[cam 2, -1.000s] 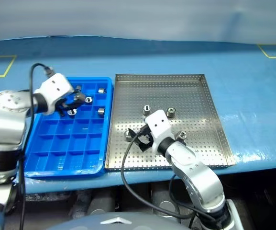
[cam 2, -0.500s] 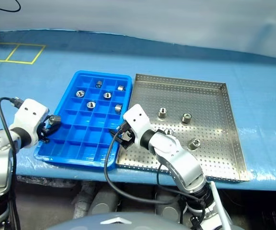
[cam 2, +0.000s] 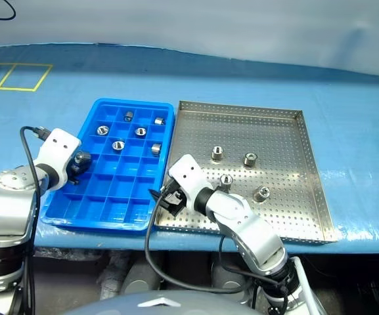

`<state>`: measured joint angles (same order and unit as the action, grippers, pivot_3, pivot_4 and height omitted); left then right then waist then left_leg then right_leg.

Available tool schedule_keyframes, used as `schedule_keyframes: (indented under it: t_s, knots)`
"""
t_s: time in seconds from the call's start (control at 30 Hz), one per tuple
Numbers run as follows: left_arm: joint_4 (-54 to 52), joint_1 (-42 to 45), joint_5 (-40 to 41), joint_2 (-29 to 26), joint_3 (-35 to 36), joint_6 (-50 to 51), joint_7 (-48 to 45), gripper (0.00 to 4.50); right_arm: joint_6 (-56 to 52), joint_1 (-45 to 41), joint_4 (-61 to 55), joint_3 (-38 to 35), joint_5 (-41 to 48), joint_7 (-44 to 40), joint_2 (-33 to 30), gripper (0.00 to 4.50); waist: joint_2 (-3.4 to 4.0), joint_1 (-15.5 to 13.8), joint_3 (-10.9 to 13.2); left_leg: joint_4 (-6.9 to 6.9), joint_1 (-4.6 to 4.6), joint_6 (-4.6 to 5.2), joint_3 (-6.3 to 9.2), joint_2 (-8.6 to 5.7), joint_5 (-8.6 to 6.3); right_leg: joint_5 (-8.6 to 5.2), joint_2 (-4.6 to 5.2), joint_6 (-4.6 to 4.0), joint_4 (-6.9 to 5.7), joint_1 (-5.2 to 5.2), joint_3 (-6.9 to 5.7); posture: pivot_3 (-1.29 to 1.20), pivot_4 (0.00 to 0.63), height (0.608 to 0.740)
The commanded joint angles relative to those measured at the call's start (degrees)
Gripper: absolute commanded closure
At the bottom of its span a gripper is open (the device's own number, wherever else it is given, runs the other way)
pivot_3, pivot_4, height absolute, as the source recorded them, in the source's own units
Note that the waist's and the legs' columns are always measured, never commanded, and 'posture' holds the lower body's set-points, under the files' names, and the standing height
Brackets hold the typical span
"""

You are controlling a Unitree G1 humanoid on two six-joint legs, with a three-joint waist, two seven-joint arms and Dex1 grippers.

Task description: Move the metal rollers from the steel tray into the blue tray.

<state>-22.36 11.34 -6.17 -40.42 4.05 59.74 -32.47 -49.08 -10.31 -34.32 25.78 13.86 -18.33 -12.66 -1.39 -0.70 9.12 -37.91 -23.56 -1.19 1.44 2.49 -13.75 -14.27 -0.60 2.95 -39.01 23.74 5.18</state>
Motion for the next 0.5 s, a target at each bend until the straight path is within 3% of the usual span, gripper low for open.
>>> schedule_keyframes:
  t_s: [0.03,0.3,0.4,0.5]
  knots:
    - [0.1,1.4,0.06,-2.03,-1.99,0.31,0.07,2.64,0.98,-0.14,-2.58,-0.38,0.02,0.48,0.7,0.0,0.0,0.03,0.0,0.0,0.0,0.0,-0.01,0.0,0.0,0.0,0.01,0.0,0.0,0.0,0.01,0.09,0.15,0.74]
    - [-0.97,1.88,1.43,-5.94,-5.03,2.65,-1.47,0.14,1.01,-0.03,-3.2,-0.54,0.09,0.8,0.47,0.0,0.03,0.4,0.0,-0.02,0.03,0.0,-0.02,0.0,0.0,-0.04,0.01,0.07,0.0,-0.02,0.0,0.07,0.15,0.74]
    - [-1.92,2.3,2.05,-7.51,-5.73,2.68,-2.42,0.07,0.9,0.26,-3.7,-0.97,0.15,1.27,0.47,0.0,0.03,0.69,0.0,-0.02,0.01,0.0,-0.04,-0.03,0.0,-0.04,0.04,0.08,0.05,-0.02,0.02,0.05,0.15,0.74]
    - [-2.6,5.88,5.13,-4.48,-4.06,-1.55,-3.18,0.07,0.49,1.18,-4.86,-1.84,0.22,1.81,0.17,0.0,0.03,0.65,0.01,-0.01,-0.04,0.0,-0.03,-0.07,0.0,-0.03,0.08,0.07,0.07,-0.01,0.01,0.04,0.15,0.74]
